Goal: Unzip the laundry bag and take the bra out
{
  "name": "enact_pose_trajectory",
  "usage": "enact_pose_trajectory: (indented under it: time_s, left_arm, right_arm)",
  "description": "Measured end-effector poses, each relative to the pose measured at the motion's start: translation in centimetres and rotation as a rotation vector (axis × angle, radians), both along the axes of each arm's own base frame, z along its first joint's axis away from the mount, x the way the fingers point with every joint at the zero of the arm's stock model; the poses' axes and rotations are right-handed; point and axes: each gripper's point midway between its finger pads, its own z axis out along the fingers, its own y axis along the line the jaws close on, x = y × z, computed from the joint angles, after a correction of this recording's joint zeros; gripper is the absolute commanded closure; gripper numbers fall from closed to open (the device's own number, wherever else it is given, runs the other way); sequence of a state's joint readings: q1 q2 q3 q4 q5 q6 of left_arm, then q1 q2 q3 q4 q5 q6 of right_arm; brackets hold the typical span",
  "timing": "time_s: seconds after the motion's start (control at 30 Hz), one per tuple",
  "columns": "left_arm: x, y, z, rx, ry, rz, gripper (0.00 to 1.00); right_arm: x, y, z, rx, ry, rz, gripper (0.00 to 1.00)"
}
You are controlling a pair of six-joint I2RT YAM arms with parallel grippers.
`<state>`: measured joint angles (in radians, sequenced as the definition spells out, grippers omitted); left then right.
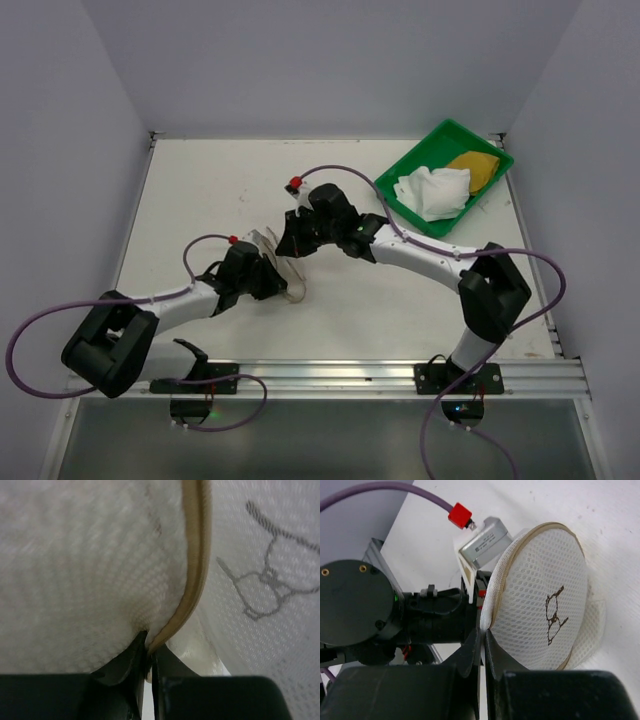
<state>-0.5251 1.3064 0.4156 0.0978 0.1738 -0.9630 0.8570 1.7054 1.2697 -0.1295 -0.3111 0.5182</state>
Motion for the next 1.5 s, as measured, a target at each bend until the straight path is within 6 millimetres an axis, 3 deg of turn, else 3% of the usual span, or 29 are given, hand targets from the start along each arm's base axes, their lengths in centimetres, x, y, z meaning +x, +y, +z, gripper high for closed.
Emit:
enact_pose_trajectory:
  time_s: [0.1, 0.37, 0.63, 0.8, 0.93, 1.13, 1.23, 1.33, 1.37, 1.43, 1.5]
  left_arm:
    - [-0.8, 0.7, -0.3, 0.000, 0.001, 0.021, 0.78]
    - [-1.8, 2.1, 0.2, -0.024, -0.055, 0.079, 0.66]
    - [-1.1, 1.7, 1.3, -0.035, -0.100, 0.058, 0.53]
    - [0.3, 1.1, 4.7, -0.074, -0.183, 0.063, 0.52]
    - [1.1, 1.7, 6.5, -0.079, -0.235, 0.097, 0.53]
    - [2.0, 4.0, 4.9, -0.030, -0.183, 0.176, 0.58]
    - [2.1, 4.9, 3.0, 0.012, -0.127, 0.197, 0.60]
    - [1.9, 5.2, 1.9, 0.035, -0.092, 0.196, 0.60]
    - [1.9, 5.2, 1.9, 0.034, -0.092, 0.196, 0.60]
    - [1.9, 5.2, 2.1, 0.032, -0.099, 0.195, 0.59]
    - [1.9, 5.3, 2.4, 0.032, -0.110, 0.193, 0.58]
  right_arm:
    - [0.3, 1.1, -0.2, 0.035, -0.002, 0.029, 1.00]
    - [-0.3, 2.9, -3.5, 0.074, 0.051, 0.100, 1.00]
    - [0.6, -1.2, -4.8, -0.025, -0.015, -0.012, 1.00]
    - [2.1, -3.3, -3.7, -0.084, -0.101, -0.082, 1.00]
    - [2.2, -4.2, -4.7, -0.140, -0.114, -0.086, 1.00]
    - [2.1, -3.3, -7.1, -0.184, -0.058, -0.037, 1.00]
    - [2.1, -2.3, -8.8, -0.196, -0.008, -0.010, 0.99]
    - [2.1, -1.8, -10.8, -0.218, 0.044, 0.000, 0.90]
    - [2.0, -1.7, -11.6, -0.232, 0.064, 0.000, 0.82]
    - [1.6, -1.8, -13.1, -0.258, 0.110, 0.004, 0.78]
    - [1.2, -2.0, -14.4, -0.283, 0.153, 0.004, 0.65]
